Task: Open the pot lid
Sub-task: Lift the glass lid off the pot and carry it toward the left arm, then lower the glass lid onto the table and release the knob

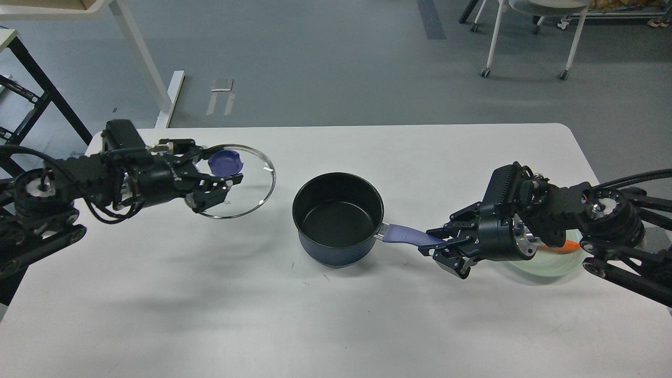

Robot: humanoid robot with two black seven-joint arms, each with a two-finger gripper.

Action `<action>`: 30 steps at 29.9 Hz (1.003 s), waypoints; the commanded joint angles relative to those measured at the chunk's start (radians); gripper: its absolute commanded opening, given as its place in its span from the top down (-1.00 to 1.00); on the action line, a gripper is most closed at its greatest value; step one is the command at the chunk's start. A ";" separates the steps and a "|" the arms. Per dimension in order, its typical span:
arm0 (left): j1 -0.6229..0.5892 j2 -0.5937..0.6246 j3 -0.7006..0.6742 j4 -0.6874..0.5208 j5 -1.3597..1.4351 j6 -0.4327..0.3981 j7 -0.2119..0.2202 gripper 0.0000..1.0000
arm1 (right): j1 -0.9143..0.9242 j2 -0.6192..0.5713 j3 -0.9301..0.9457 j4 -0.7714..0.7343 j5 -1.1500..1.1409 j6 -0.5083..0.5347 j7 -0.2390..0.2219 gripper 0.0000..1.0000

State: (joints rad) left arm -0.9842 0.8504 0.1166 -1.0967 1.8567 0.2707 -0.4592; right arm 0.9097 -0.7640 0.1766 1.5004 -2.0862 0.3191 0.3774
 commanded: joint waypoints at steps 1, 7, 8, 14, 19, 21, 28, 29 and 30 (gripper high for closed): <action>0.080 0.081 0.060 0.011 -0.004 0.102 -0.012 0.13 | 0.000 -0.001 0.001 0.000 0.000 0.000 0.000 0.50; 0.231 0.095 0.060 0.070 -0.011 0.180 -0.012 0.12 | -0.002 0.005 0.000 -0.002 0.000 0.000 0.000 0.50; 0.239 0.093 0.060 0.078 -0.023 0.182 -0.012 0.12 | -0.002 0.006 0.000 -0.002 0.000 0.000 0.000 0.50; 0.256 0.087 0.070 0.126 -0.093 0.194 -0.012 0.11 | -0.002 0.005 -0.002 -0.002 0.000 0.000 0.000 0.50; 0.257 0.019 0.077 0.222 -0.097 0.196 -0.016 0.10 | -0.008 0.002 -0.002 0.000 0.000 0.000 0.000 0.50; 0.257 0.010 0.077 0.225 -0.100 0.200 -0.016 0.08 | -0.008 0.000 -0.002 0.000 0.000 0.000 0.000 0.50; 0.256 0.010 0.075 0.225 -0.108 0.217 -0.018 -0.63 | -0.009 0.005 -0.002 -0.002 0.000 0.000 0.000 0.42; 0.254 0.010 0.077 0.225 -0.120 0.217 -0.019 -0.66 | -0.009 0.005 -0.002 -0.002 0.000 0.000 0.000 0.33; 0.254 0.012 0.077 0.225 -0.137 0.217 -0.027 -0.71 | -0.009 0.005 -0.002 -0.002 0.000 0.000 0.000 0.25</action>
State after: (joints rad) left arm -0.7273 0.8608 0.1934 -0.8713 1.7478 0.4875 -0.4765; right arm 0.9005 -0.7603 0.1737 1.4990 -2.0862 0.3191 0.3774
